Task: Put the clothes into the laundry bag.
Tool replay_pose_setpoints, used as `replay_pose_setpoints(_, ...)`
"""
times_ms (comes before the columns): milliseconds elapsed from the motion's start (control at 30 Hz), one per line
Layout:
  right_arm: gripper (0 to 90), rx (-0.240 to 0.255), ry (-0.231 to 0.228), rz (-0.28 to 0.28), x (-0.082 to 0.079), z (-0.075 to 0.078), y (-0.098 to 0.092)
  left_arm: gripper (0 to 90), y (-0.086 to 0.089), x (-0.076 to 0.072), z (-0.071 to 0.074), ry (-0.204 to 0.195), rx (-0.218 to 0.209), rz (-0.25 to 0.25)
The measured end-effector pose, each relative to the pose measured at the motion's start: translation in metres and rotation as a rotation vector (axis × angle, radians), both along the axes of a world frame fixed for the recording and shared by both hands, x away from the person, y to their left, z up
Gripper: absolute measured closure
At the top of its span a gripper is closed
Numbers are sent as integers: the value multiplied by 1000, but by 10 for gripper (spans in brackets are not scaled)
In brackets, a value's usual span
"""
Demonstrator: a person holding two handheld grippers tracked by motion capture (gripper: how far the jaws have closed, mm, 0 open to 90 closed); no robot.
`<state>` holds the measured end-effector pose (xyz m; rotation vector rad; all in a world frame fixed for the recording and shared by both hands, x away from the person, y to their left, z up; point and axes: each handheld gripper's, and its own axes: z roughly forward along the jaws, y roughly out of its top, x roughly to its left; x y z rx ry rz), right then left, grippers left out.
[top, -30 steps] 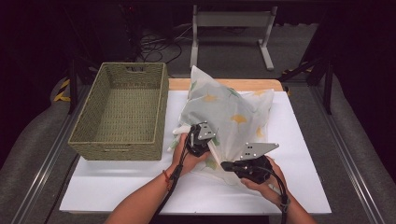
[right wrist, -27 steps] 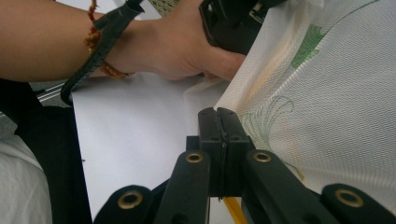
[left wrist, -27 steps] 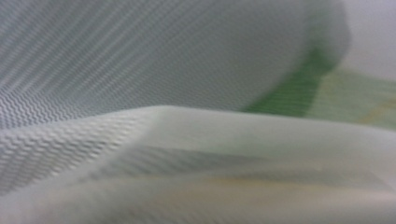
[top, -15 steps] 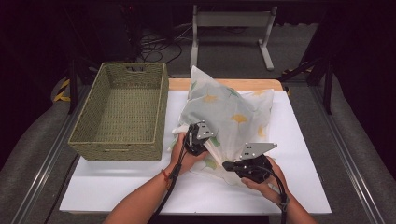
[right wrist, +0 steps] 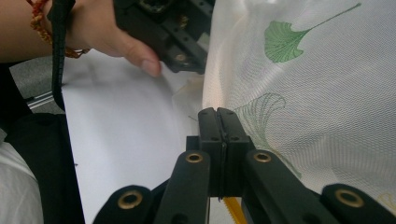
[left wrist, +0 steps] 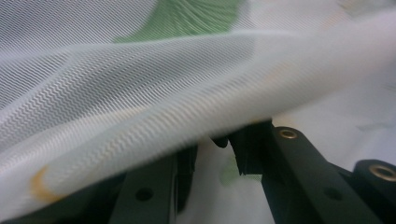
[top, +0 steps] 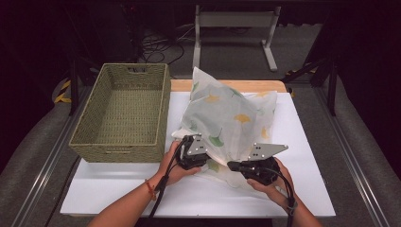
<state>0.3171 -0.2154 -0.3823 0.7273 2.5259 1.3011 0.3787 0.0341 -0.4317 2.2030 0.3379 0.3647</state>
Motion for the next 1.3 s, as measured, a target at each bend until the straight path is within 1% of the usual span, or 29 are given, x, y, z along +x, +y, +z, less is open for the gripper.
replay_pose_setpoints(33,900,9,0,0,0,1,-1,734,5,-6,1,1,13,-12)
replay_pose_setpoints(133,900,15,-2,0,-1,3,-1,739,12,-13,3,5,28,-30)
replay_pose_setpoints(233,900,17,-8,0,-2,5,-1,746,16,-17,4,5,35,-29)
replay_pose_setpoints(267,900,19,-12,1,-3,5,-2,749,21,-21,4,7,48,-24)
replay_pose_setpoints(367,900,24,-13,0,-3,6,-2,762,25,-23,3,11,58,-18)
replay_pose_setpoints(400,900,26,-11,1,-3,6,-3,762,30,-24,2,21,68,4)
replay_pose_setpoints(433,900,29,-10,1,-3,6,-3,759,30,-24,2,21,68,4)
replay_pose_setpoints(467,900,29,-10,1,-3,6,-3,759,31,-23,0,24,69,15)
replay_pose_setpoints(500,900,35,-9,2,-3,7,-3,744,32,-22,-3,34,67,59)
replay_pose_setpoints(533,900,38,-13,3,-4,8,-2,688,33,-20,-4,36,66,90)
replay_pose_setpoints(600,900,40,-17,4,-5,10,-3,569,33,-17,-7,58,52,143)
replay_pose_setpoints(667,900,42,-20,4,-6,12,-3,485,32,-13,-9,87,27,186)
replay_pose_setpoints(733,900,46,-21,5,-6,12,-5,417,29,-9,-9,92,14,211)
replay_pose_setpoints(767,900,48,-21,5,-6,13,-5,398,27,-7,-9,96,12,220)
replay_pose_setpoints(800,900,47,-20,6,-6,12,-5,384,24,-3,-9,108,6,223)
replay_pose_setpoints(867,900,44,-21,8,-7,12,-4,373,17,5,-10,128,2,246)
replay_pose_setpoints(933,900,41,-21,10,-7,12,-2,382,9,13,-13,139,8,255)
replay_pose_setpoints(967,900,41,-20,12,-7,12,-2,421,4,17,-14,134,9,261)
replay_pose_setpoints(1000,900,38,-19,13,-8,11,-1,476,1,20,-16,147,0,256)
replay_pose_setpoints(1033,900,35,-20,14,-7,11,0,536,-3,24,-18,163,-18,246)
replay_pose_setpoints(1100,900,31,-13,15,-7,9,1,684,-12,32,-22,177,-31,232)
replay_pose_setpoints(1133,900,29,-12,17,-6,8,1,775,-16,36,-23,199,-40,198)
replay_pose_setpoints(1167,900,26,-9,16,-6,7,2,850,-21,39,-24,208,-43,178)
replay_pose_setpoints(1200,900,20,-7,17,-6,6,3,872,-26,41,-24,200,-47,170)
replay_pose_setpoints(1233,900,14,-6,18,-6,5,3,875,-33,43,-23,206,-67,165)
replay_pose_setpoints(1267,900,14,-6,18,-6,5,3,877,-33,43,-23,206,-67,165)
replay_pose_setpoints(1300,900,8,-5,17,-5,4,4,877,-39,45,-23,213,-83,148)
